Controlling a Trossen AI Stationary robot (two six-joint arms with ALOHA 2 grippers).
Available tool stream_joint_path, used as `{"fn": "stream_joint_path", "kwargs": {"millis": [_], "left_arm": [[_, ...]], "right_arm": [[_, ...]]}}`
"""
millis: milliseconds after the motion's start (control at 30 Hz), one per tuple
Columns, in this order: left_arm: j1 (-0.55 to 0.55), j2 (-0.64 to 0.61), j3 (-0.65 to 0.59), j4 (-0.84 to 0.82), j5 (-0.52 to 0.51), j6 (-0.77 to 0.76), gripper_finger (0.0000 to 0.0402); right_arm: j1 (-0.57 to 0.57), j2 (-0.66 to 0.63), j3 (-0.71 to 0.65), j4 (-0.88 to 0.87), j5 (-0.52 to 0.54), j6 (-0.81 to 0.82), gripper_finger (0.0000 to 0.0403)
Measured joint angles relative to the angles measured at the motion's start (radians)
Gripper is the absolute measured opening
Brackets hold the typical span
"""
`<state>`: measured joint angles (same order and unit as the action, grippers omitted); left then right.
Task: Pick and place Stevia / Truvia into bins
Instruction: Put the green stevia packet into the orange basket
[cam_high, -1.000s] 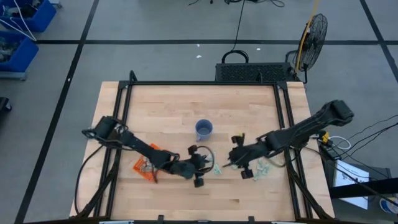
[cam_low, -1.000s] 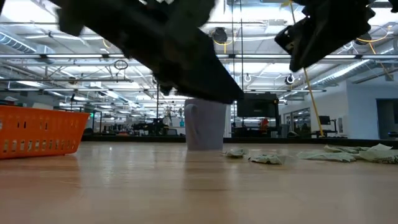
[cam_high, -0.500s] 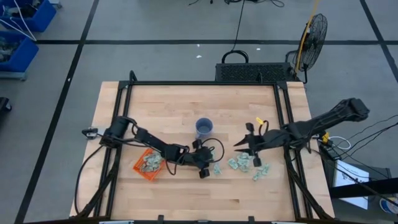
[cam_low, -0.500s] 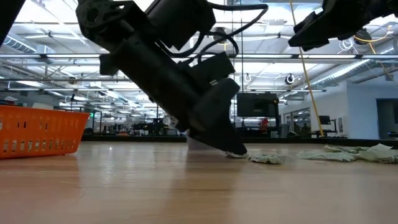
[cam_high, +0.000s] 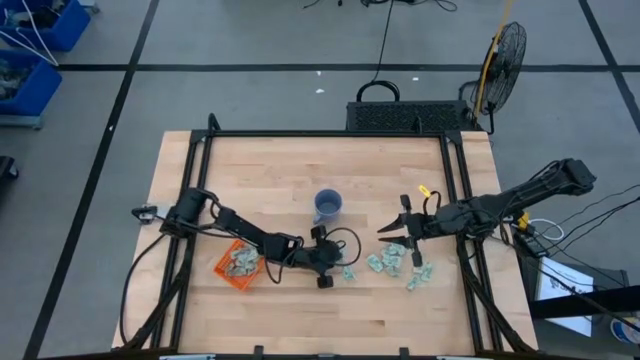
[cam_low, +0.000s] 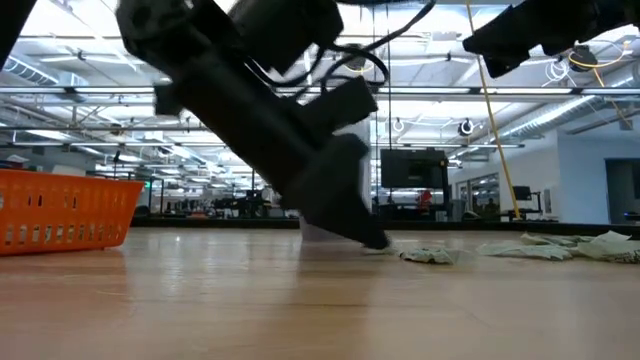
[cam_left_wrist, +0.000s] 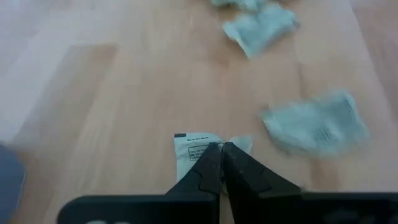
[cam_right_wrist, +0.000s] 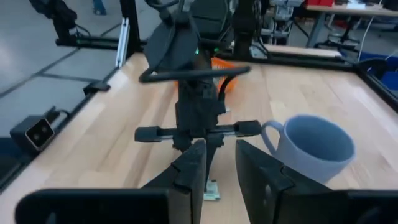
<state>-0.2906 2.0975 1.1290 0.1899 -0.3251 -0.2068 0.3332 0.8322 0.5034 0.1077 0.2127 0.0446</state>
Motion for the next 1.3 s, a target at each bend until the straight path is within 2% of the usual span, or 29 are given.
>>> {"fn": "stream_joint_path", "kwargs": {"millis": [67, 200, 333, 467, 533, 633, 700, 767, 867, 1033, 1300], "left_arm": [[-0.015, -0.029, -0.002, -0.024, 0.007, 0.004, 0.0011], [-0.054, -0.163, 0.011, -0.191, -0.014, -0.006, 0.0008], [-0.120, -0.310, 0.009, -0.428, -0.095, -0.083, 0.0015], [-0.211, -0.449, 0.014, -0.699, -0.171, -0.237, 0.0007], [-0.257, -0.499, 0.012, -0.882, -0.183, -0.401, 0.0006], [-0.306, -0.534, 0.009, -1.122, -0.166, -0.755, 0.0017], [-0.343, -0.544, 0.009, -1.279, -0.125, -0.997, 0.0021], [-0.374, -0.546, -0.006, -1.376, -0.059, -1.151, 0.0022], [-0.415, -0.543, -0.051, -1.372, 0.016, -1.244, 0.0017], [-0.461, -0.543, -0.117, -1.263, 0.025, -1.267, 0.0011], [-0.464, -0.544, -0.166, -1.234, 0.064, -1.281, 0.0074]], "right_arm": [[0.000, 0.000, 0.000, -0.001, 0.000, 0.000, 0.0079], [0.000, 0.003, 0.000, -0.001, 0.000, -0.003, 0.0079], [0.000, 0.007, 0.001, 0.008, -0.001, -0.009, 0.0079], [0.000, 0.017, 0.000, 0.030, -0.001, -0.012, 0.0079], [0.000, 0.027, 0.001, 0.051, -0.001, -0.012, 0.0079], [0.000, 0.027, 0.000, 0.045, -0.002, -0.015, 0.0079], [0.000, 0.026, 0.000, 0.047, -0.001, -0.015, 0.0079], [0.000, 0.027, 0.000, 0.046, -0.002, -0.015, 0.0079], [0.000, 0.026, 0.000, 0.046, -0.001, -0.015, 0.0079], [0.000, 0.027, 0.000, 0.046, -0.002, -0.015, 0.0079], [0.000, 0.027, 0.000, 0.046, -0.003, -0.015, 0.0079]]}}
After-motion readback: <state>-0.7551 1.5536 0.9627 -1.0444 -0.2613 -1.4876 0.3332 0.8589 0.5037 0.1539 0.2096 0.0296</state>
